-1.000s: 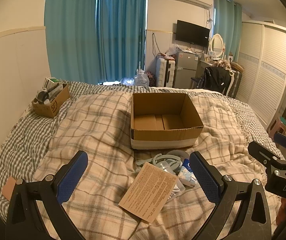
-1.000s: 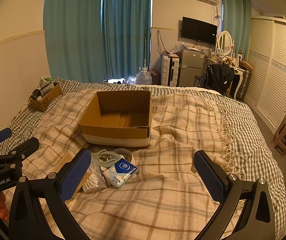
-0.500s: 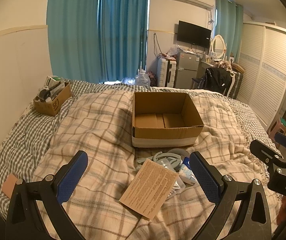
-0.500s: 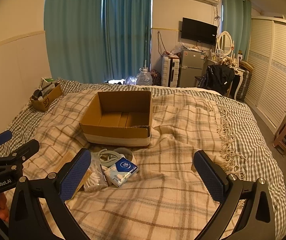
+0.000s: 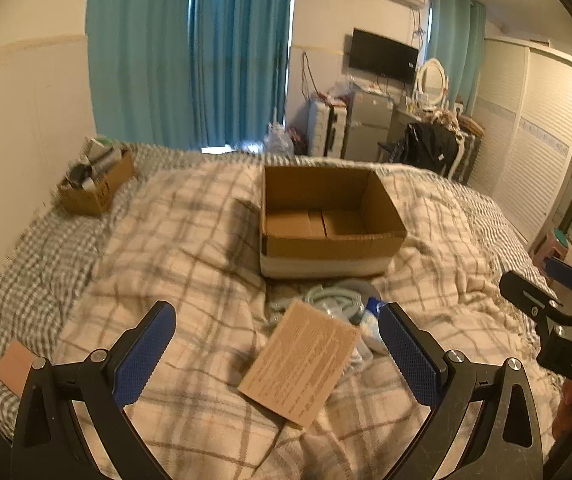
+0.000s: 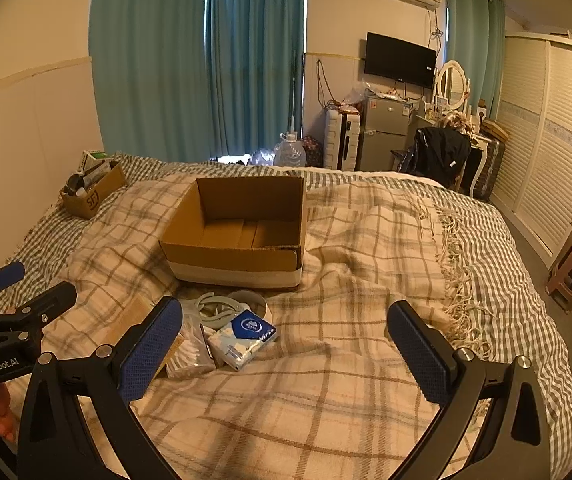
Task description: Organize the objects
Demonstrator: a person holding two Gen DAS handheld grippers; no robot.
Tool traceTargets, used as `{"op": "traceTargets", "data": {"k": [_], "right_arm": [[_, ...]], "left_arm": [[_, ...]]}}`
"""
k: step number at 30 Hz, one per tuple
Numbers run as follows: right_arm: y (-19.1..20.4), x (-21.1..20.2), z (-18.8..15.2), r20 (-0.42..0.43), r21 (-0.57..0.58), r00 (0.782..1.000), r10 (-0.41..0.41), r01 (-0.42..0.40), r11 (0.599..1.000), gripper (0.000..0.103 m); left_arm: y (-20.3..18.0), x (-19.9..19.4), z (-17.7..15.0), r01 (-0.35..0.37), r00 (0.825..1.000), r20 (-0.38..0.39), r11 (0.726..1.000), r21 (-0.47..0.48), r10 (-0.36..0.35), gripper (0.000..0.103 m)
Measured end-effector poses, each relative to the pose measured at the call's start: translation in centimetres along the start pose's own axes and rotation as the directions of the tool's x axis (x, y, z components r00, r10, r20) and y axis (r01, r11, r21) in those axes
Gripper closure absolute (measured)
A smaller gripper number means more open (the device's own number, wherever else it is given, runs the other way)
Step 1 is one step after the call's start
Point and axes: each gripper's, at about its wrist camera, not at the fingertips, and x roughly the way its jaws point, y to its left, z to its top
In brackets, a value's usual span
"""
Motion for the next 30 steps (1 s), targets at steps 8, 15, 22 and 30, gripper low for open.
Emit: {"op": "traceTargets", "data": {"k": [8,15,22,30], "right_arm": [[-0.6,3.5,-1.5,-0.083,0.017,0.997,0.0,0.001,1.0,0.0],[-0.8,5.9,-2.2,-0.146,0.036,0.989,0.018,-0.013,0.999,0.0],[-0.7,7.6,-2.5,-0.199,0.041,0.98,0.02,-0.012,0.999,0.0],[0.5,7.8,-2.2,-0.217,-0.003,0.976,-0.017,0.017,1.0,0.0]], "left_arm": [[-1.5,5.2,-2.8,0.038,0.978,-0.209,0.996,0.082,-0.02,0.0],[-2.0,9.6,-4.4,0.08,0.94,-0.338,0.991,0.107,-0.04,0.0],[-1.4,12.7,-5.3,0.101,0.901,-0.431,0.992,0.075,-0.059,0.0],[1.3,10.7,-4.0,0.153,0.921,-0.352,0.986,-0.07,-0.168,0.013]]}}
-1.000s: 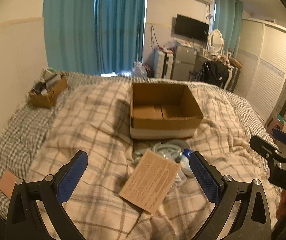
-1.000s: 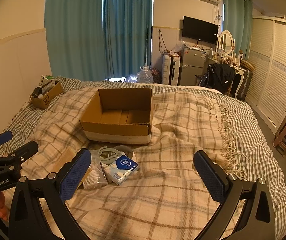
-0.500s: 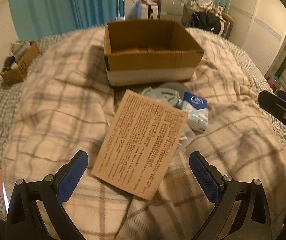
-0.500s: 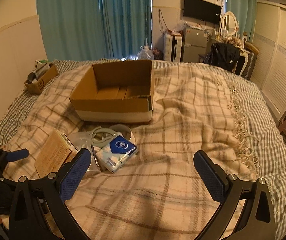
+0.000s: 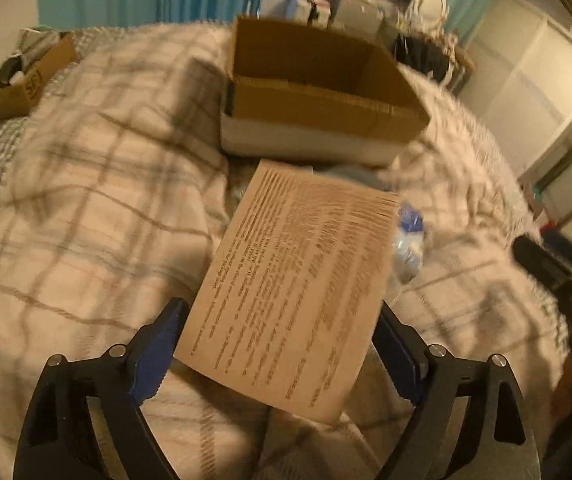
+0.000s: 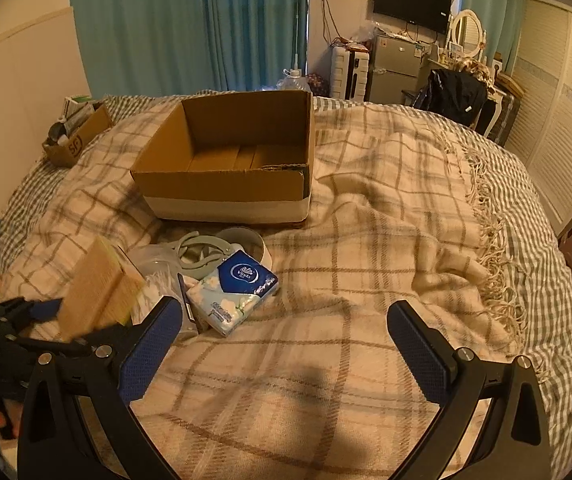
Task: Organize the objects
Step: 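Grasp the medicine box with the left tool while the right tool grasps the clear floss jar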
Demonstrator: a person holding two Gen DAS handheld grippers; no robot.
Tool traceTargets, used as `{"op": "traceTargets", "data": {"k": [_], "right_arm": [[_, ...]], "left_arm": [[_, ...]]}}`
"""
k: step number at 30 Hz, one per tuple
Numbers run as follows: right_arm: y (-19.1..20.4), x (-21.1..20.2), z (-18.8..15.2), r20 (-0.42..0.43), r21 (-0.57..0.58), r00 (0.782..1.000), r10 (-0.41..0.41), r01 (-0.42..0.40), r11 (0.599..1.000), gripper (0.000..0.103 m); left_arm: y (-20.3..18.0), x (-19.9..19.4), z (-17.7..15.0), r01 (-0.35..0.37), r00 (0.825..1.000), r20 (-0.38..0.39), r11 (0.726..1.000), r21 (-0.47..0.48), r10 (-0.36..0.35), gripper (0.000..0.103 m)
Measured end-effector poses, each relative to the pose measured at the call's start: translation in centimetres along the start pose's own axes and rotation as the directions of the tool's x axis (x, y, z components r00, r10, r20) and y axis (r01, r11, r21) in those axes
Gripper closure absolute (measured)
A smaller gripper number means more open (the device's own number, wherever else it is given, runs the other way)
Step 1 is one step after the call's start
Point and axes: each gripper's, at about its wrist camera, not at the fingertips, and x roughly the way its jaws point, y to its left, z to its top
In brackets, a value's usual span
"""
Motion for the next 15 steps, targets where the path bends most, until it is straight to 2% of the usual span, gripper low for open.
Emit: {"op": "traceTargets", "data": {"k": [4,5,6,7,8,11,15], "right_arm": [[1.5,-1.1,1.1,0.035,-0.044,0.999,0.016,-0.014,0.999,0.0],[2.3,-1.4,1.7,0.046,-0.059,0.998,0.033,-0.03,0.998,0.0],[2.8,-1.5,2.1,0.052,-0.068,0.998,0.043,-0.039,0.997,0.0],[3.7,-1.4,2.6,0.055,-0.088,0.997,0.059,-0.054,0.995,0.0],[4.6,-1.0,3.0,0.044,-0.106,0.997,0.067,-0.062,0.992,0.001],[7.3,1.3,2.9,-0.025,-0.167,0.996,0.082,-0.085,0.982,0.001],[9.8,4.7,1.4,-0.142,-0.215,0.985,0.097,-0.126,0.968,0.001]], "left_arm": [[1.3,-3.2,1.1,-0.058,0.995,0.079,0.998,-0.003,0.058,0.015],[1.8,-3.8,1.3,-0.077,0.993,0.092,0.997,-0.007,0.078,0.019],[2.4,-4.2,1.6,-0.086,0.991,0.097,0.996,-0.012,0.087,0.026],[3.0,-4.4,1.7,-0.089,0.992,0.093,0.996,-0.022,0.091,0.046],[3.8,-4.2,1.7,-0.089,0.993,0.072,0.995,-0.041,0.092,0.052],[5.2,-3.0,1.0,-0.067,0.998,0.006,0.997,-0.049,0.067,0.052],[5.7,-1.3,-0.2,-0.039,0.999,-0.037,0.998,-0.046,0.038,0.052]]}}
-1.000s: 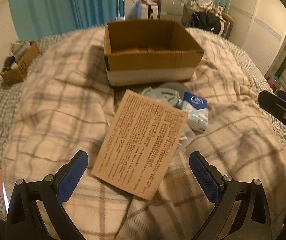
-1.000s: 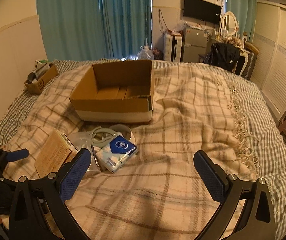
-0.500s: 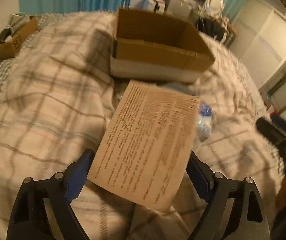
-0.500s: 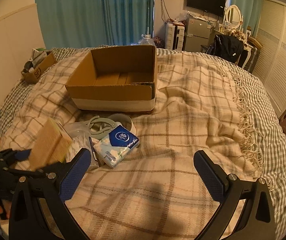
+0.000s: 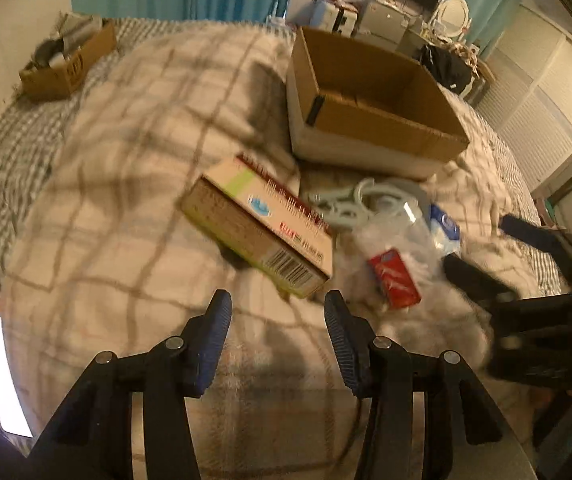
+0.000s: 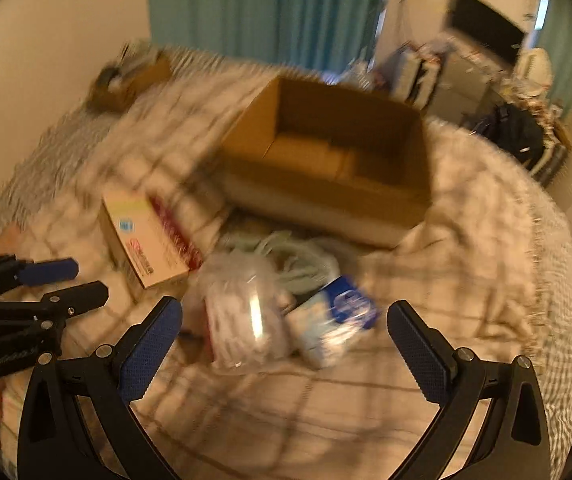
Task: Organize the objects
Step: 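Grasp the medicine box with the left tool while the right tool grasps the clear floss jar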
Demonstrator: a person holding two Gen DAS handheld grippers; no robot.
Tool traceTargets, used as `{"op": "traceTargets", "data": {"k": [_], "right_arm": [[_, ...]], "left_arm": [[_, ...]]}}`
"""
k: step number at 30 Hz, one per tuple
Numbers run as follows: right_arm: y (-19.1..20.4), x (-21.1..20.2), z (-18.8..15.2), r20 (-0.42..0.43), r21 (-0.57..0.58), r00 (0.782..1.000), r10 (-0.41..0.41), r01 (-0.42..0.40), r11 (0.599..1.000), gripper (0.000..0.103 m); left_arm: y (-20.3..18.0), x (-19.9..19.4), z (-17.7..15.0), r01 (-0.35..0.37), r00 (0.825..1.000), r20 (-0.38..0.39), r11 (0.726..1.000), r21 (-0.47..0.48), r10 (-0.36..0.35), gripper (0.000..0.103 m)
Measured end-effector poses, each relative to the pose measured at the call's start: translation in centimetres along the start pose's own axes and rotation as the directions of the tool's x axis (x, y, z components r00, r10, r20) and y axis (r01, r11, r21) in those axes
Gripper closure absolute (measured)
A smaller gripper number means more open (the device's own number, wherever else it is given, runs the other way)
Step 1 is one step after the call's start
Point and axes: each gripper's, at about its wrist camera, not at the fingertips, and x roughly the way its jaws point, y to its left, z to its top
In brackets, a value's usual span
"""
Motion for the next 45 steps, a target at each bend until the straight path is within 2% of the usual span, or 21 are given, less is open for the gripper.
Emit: {"op": "traceTargets", "data": {"k": [2,4,6,8,9,11,14,19,22,26,27,28,29,31,38,45], "right_arm": [[0.5,1.9,-0.4,-0.063,-0.004,0.998,0.02,-0.02,1.0,0.011],[0.9,3.6,-0.5,-0.126,-0.008,0.991,0.043,-0.044,0.999,0.016],[1.3,4.7,-0.8,-0.161,-0.009,0.984,0.078,-0.081,0.997,0.021],[1.8,5.9,-1.0,-0.203,-0.01,0.974,0.097,-0.101,0.995,0.024],[1.8,6.4,-1.1,-0.216,-0.007,0.972,0.094,-0.098,0.995,0.025],[1.4,7.5,-1.1,-0.247,0.015,0.965,0.087,-0.086,0.996,0.042],[0.8,7.2,-1.3,-0.226,0.051,0.968,0.111,-0.102,0.993,0.042],[0.6,4.0,-1.4,-0.102,0.039,0.992,0.072,-0.068,0.997,0.042],[0.2,2.8,-1.5,-0.072,0.05,0.994,0.078,-0.074,0.996,0.042],[-0.8,2.0,-0.9,-0.042,0.088,0.996,0.077,-0.073,0.993,0.042],[-1.0,1.9,-0.7,-0.035,0.096,0.996,0.081,-0.078,0.992,0.042],[-1.2,1.8,-0.4,-0.027,0.104,0.996,0.082,-0.079,0.991,0.042],[-1.3,1.8,0.0,-0.02,0.112,0.997,0.08,-0.077,0.991,0.042],[-1.8,1.6,0.3,-0.009,0.123,0.997,0.081,-0.079,0.989,0.042],[-2.5,-1.0,0.3,0.047,0.136,0.998,0.051,-0.057,0.989,0.042],[-3.1,-5.6,0.7,0.135,0.141,0.991,-0.015,-0.004,0.99,0.042]], "left_arm": [[0.7,0.3,-0.1,0.017,1.0,-0.014,1.0,-0.024,-0.017,0.052],[1.2,0.4,0.1,0.031,0.999,-0.012,0.999,-0.042,-0.032,0.05],[1.5,0.5,0.3,0.031,0.999,-0.008,0.998,-0.055,-0.031,0.045],[1.7,0.6,0.5,0.032,0.999,-0.007,0.998,-0.062,-0.032,0.031],[1.8,0.6,0.6,0.036,0.999,-0.004,0.997,-0.066,-0.036,0.029],[1.9,0.8,0.8,0.038,0.999,-0.005,0.996,-0.075,-0.038,0.027],[1.8,1.2,1.3,0.029,0.999,-0.011,0.996,-0.081,-0.03,0.026],[1.6,2.1,2.7,0.011,1.0,-0.006,0.995,-0.103,-0.012,0.026],[1.9,3.5,3.8,0.006,1.0,-0.019,0.99,-0.144,-0.009,0.026],[1.3,5.4,4.9,-0.027,0.999,-0.029,0.991,-0.131,0.023,0.026],[1.1,5.6,5.1,-0.026,0.999,-0.024,0.992,-0.127,0.023,0.027],[0.8,5.9,5.2,-0.015,1.0,-0.025,0.993,-0.119,0.012,0.037],[0.5,6.4,5.3,0.011,0.999,-0.042,0.994,-0.113,-0.015,0.055],[0.4,7.0,5.2,0.054,0.996,-0.056,0.99,-0.129,-0.062,0.062],[-1.3,3.6,4.4,0.049,0.999,0.009,0.997,-0.058,-0.049,0.07],[-3.6,-3.0,4.0,0.072,0.989,0.128,0.997,0.024,-0.074,0.07]]}}
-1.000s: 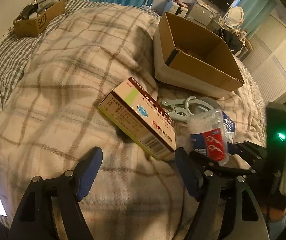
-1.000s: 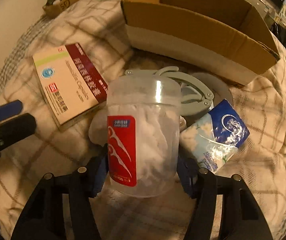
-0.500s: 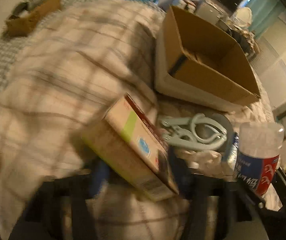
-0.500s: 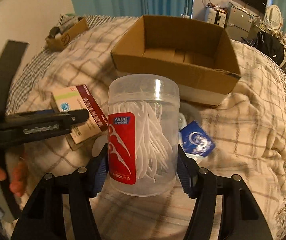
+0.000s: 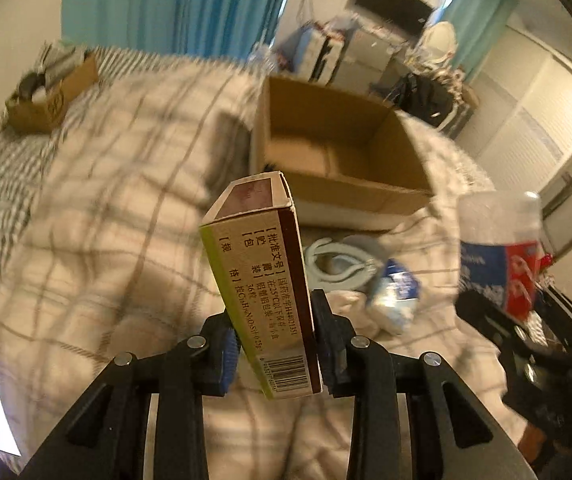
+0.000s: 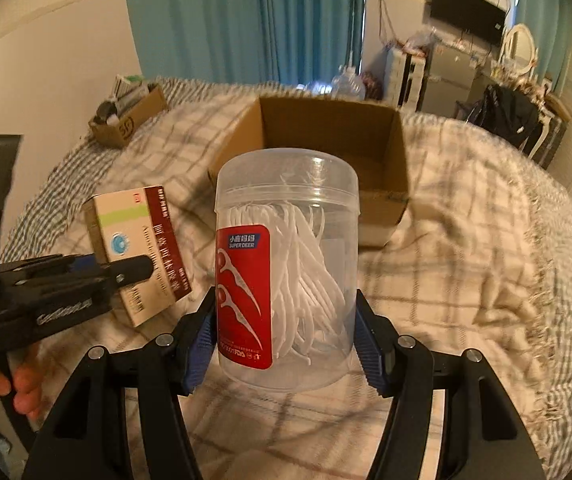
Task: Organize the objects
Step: 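Grasp the medicine box with the left tool while the right tool grasps the clear floss jar, then carry both items over the cardboard box and open both tools to drop them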
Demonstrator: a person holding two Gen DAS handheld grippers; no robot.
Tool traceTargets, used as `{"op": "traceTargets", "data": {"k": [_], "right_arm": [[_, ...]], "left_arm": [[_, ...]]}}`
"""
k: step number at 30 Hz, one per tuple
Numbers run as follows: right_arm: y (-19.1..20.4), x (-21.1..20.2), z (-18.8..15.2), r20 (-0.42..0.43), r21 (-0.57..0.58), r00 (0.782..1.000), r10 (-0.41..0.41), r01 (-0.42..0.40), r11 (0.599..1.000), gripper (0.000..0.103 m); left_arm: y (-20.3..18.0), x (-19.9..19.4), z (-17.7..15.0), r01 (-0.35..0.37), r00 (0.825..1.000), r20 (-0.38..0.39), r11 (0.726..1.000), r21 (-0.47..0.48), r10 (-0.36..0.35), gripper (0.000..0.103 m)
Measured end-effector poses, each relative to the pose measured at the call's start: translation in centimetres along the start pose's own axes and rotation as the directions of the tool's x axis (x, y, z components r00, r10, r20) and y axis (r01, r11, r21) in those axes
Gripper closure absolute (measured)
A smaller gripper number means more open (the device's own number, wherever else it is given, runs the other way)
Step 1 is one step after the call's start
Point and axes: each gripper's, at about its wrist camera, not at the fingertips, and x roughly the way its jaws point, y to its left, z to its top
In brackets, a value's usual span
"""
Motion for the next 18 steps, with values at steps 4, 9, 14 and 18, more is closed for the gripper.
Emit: {"op": "traceTargets", "data": {"k": [4,9,14,18], "right_arm": [[-0.5,-3.2,1.9,0.078,-0.004,0.996,-0.039,0.039,0.999,0.042],[-1.6,-6.1,5.1,0.155,-0.021,0.986,-0.06,0.064,0.998,0.042],[-3.5,-6.5,9.5,0.194,-0.024,0.979,-0.058,0.063,0.998,0.042],[-5.2,-4.4,13.0,0.19,-0.017,0.98,-0.059,0.064,0.998,0.042]], "left_arm": [[-1.5,-3.7,1.4,0.014,0.997,0.081,0.999,0.043,-0.017,0.07],[-3.7,-6.3,4.6,0.017,0.988,0.154,0.995,0.1,-0.032,0.07],[-5.7,-5.8,9.2,0.03,0.982,0.182,0.991,0.131,-0.053,0.07],[-7.0,-3.4,12.9,0.022,0.982,0.183,0.988,0.154,-0.051,0.07]]}}
